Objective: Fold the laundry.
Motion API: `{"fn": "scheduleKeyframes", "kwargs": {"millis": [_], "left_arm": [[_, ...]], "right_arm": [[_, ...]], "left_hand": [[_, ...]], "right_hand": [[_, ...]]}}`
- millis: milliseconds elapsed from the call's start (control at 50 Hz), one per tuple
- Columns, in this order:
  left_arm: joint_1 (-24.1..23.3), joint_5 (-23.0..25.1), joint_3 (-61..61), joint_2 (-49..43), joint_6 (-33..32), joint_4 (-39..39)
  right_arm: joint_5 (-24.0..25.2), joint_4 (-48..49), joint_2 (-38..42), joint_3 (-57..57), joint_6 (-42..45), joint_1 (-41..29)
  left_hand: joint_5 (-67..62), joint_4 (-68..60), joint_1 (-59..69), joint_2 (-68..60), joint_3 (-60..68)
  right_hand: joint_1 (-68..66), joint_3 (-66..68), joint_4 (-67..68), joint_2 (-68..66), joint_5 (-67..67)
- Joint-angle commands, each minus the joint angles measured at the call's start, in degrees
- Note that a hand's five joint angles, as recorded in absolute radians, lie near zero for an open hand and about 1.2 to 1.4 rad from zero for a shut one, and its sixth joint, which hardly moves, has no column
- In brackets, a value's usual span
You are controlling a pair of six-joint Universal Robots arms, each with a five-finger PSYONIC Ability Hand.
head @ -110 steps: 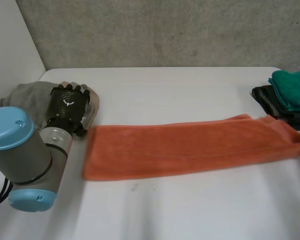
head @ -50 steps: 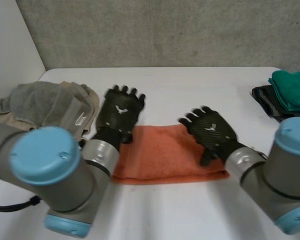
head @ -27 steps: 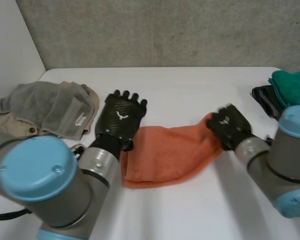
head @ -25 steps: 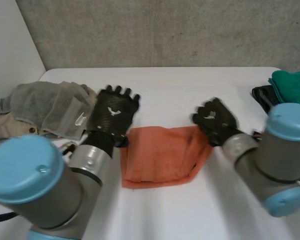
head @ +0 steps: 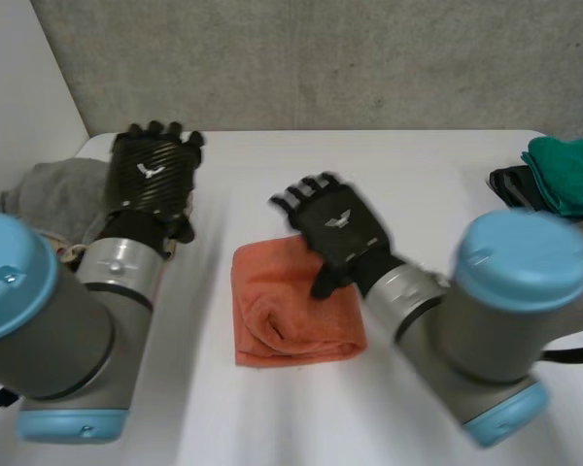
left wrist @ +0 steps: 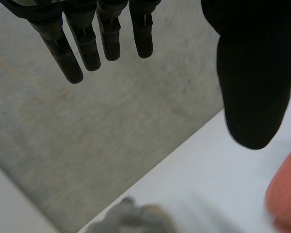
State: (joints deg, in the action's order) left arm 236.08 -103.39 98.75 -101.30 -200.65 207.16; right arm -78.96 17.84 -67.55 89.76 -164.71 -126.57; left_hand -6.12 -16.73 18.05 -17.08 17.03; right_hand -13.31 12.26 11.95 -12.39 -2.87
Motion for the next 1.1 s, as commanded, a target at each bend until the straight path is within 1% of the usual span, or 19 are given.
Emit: {"fn": "scheduleKeyframes", "kwargs": {"millis": [20,100,160,220,240,340,440,520,640,680,760,820,900,920,960,980,1040,1060,1100], "left_arm": [[-7.82,4.41,-9.17,-8.98,7.1,-1.31],[-10.02,6.45,-16.02,-16.36,7.9,-5.69],[-10.38,6.01,-20.16,-20.94,7.9,-9.92],[-10.55,3.29,-22.72,-24.99,7.73,-16.42],[-10.47,0.85,-22.72,-26.05,7.64,-19.05],[-10.2,-6.46,-21.24,-26.58,7.64,-22.94],[-10.11,-7.61,-17.89,-26.23,7.2,-22.94],[-10.11,-7.61,-17.19,-26.67,7.11,-22.94],[-9.5,-7.53,-16.75,-27.46,7.11,-22.85],[-9.24,-7.53,-16.57,-27.2,7.11,-22.85],[-9.23,-7.44,-16.57,-23.87,7.11,-22.85],[-9.15,-6.48,-16.57,-18.86,7.2,-22.85],[-8.8,-1.47,-16.75,-13.41,7.29,-22.85],[-7.84,1.41,-16.66,-11.57,7.29,-22.85],[-6.52,4.41,-16.48,-10.24,7.29,-22.94],[-5.29,7.12,-16.22,-9.37,7.29,-23.03],[-3.09,11.53,-15.78,-8.48,7.46,-23.03],[-1.69,14.07,-15.52,-8.22,7.55,-23.11],[-0.54,16.19,-15.43,-8.13,7.9,-23.2]], "right_arm": [[7.6,-7.37,-4.25,0.25,-14.68,11.95],[8.21,-14.23,-2.07,-3.35,-15.38,14.25],[8.65,-18.1,3.82,-7.13,-15.21,13.72],[8.91,-20.73,8.82,-11.25,-15.2,13.37],[9.26,-21.35,9.88,-12.14,-15.21,13.28],[12.69,-23.56,14.9,-16.01,-14.77,12.84],[13.05,-23.73,19.29,-18.12,-14.07,10.21],[10.68,-23.64,21.58,-19.0,-10.47,9.15],[2.24,-23.56,21.5,-19.36,-2.3,8.8],[0.84,-23.56,20.8,-19.27,-0.19,8.71],[-1.27,-22.86,15.37,-17.35,2.98,7.57],[-1.72,-20.15,11.41,-14.71,2.99,7.3],[-1.98,-13.39,5.79,-7.53,3.25,5.82],[-1.9,-12.32,4.81,-6.01,3.34,5.46],[-1.55,-8.55,2.44,-1.11,3.95,4.06],[-1.37,-7.4,1.73,0.66,4.22,3.53],[-0.76,-2.31,0.32,7.51,5.27,0.38],[-0.66,-0.81,0.58,8.84,5.45,-0.6],[-0.49,2.18,1.02,11.22,5.89,-2.36]], "left_hand": [[-2.51,-1.89,0.57,-1.55,1.59],[-2.34,-1.73,0.41,-1.38,1.43],[-2.51,-1.89,0.57,-1.55,1.6],[-2.51,-1.89,0.57,-1.55,1.6],[-2.51,-1.89,0.57,-1.55,1.6],[-1.33,-0.72,-0.6,-0.37,0.42],[-1.16,-0.55,-0.77,-0.2,0.25],[-1.16,-0.55,-0.77,-0.2,0.25],[-1.0,-0.38,-0.94,-0.04,0.08],[-0.83,-0.21,-1.11,0.13,-0.08],[0.01,0.63,-1.95,0.97,-0.93],[0.85,1.47,-2.79,1.81,-1.77],[2.2,2.82,-4.13,3.16,-3.11],[2.2,2.82,-4.13,3.16,-3.11],[2.2,2.82,-4.13,3.16,-3.11],[2.03,2.65,-3.97,2.99,-2.95],[1.36,1.98,-3.3,2.32,-2.27],[1.19,1.81,-3.13,2.15,-2.11],[0.86,1.47,-2.79,1.82,-1.77]], "right_hand": [[3.31,-2.26,-1.95,2.39,2.87],[3.31,-2.26,-1.95,2.39,2.87],[3.31,-2.26,-1.95,2.39,2.87],[3.31,-2.26,-1.95,2.39,2.87],[3.31,-2.26,-1.95,2.39,2.87],[3.31,-2.26,-1.95,2.39,2.87],[3.31,-2.26,-1.95,2.39,2.87],[3.31,-2.26,-1.95,2.39,2.87],[3.31,-2.26,-1.95,2.39,2.87],[3.31,-2.26,-1.95,2.39,2.87],[3.31,-2.26,-1.95,2.39,2.87],[3.31,-2.26,-1.95,2.39,2.87],[3.31,-2.26,-1.95,2.39,2.87],[3.31,-2.26,-1.95,2.39,2.87],[3.31,-2.26,-1.95,2.39,2.87],[3.31,-2.26,-1.95,2.39,2.87],[3.31,-2.26,-1.95,2.39,2.87],[3.31,-2.26,-1.95,2.39,2.87],[3.31,-2.26,-1.95,2.39,2.87]]}}
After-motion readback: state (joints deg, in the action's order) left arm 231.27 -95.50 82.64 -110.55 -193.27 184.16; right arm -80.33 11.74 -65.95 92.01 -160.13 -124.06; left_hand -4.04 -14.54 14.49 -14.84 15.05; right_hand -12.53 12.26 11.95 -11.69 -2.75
